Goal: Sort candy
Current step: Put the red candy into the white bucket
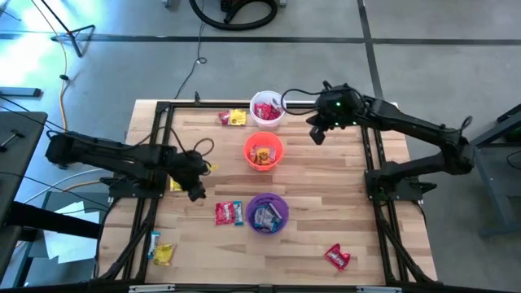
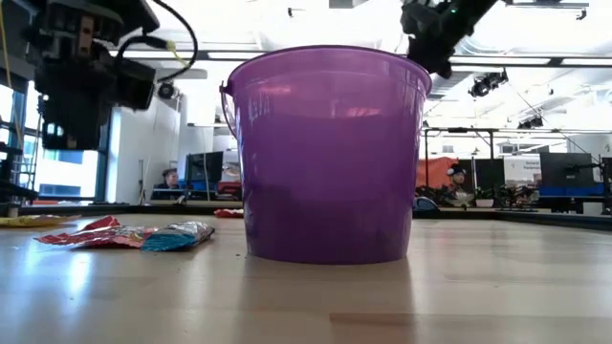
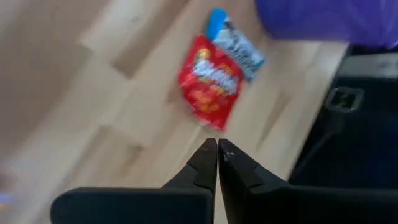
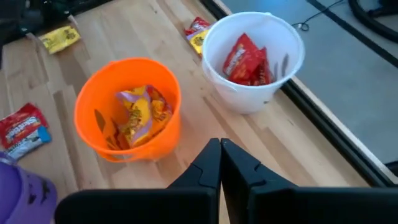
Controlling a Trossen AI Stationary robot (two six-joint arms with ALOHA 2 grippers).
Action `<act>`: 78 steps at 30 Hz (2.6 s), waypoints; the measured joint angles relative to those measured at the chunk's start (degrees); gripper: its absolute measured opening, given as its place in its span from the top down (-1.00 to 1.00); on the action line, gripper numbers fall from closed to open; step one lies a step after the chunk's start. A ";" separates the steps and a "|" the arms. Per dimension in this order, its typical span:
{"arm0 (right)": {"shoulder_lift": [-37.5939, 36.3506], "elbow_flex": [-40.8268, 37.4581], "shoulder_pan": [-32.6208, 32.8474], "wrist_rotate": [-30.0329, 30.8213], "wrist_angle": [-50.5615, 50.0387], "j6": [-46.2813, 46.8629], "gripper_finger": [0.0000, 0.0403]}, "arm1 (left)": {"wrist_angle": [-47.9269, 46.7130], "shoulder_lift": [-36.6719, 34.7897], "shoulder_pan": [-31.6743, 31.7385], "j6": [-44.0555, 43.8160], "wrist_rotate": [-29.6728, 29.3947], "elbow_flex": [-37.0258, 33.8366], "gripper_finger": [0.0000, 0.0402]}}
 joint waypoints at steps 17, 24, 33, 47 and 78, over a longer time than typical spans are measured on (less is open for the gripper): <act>-2.94 -0.74 -2.12 -1.32 -1.07 -6.34 1.00 | 25.61 18.68 -4.68 -19.63 -5.71 -6.31 0.25; -2.94 -0.74 -2.12 -2.07 -1.54 -6.64 1.00 | 29.52 24.44 -4.64 -22.08 -3.59 -6.15 0.24; -2.94 -0.74 -2.14 -2.11 -1.51 -7.91 1.00 | 34.99 26.51 -7.01 -21.61 -2.60 -6.33 0.40; -2.91 -0.74 -2.80 -2.08 -1.05 -8.15 1.00 | 42.62 29.79 -8.48 -18.69 -3.97 -6.35 0.98; -2.91 -0.74 -2.80 -0.44 2.42 -4.40 1.00 | 28.21 9.43 29.64 6.85 -2.56 17.78 1.00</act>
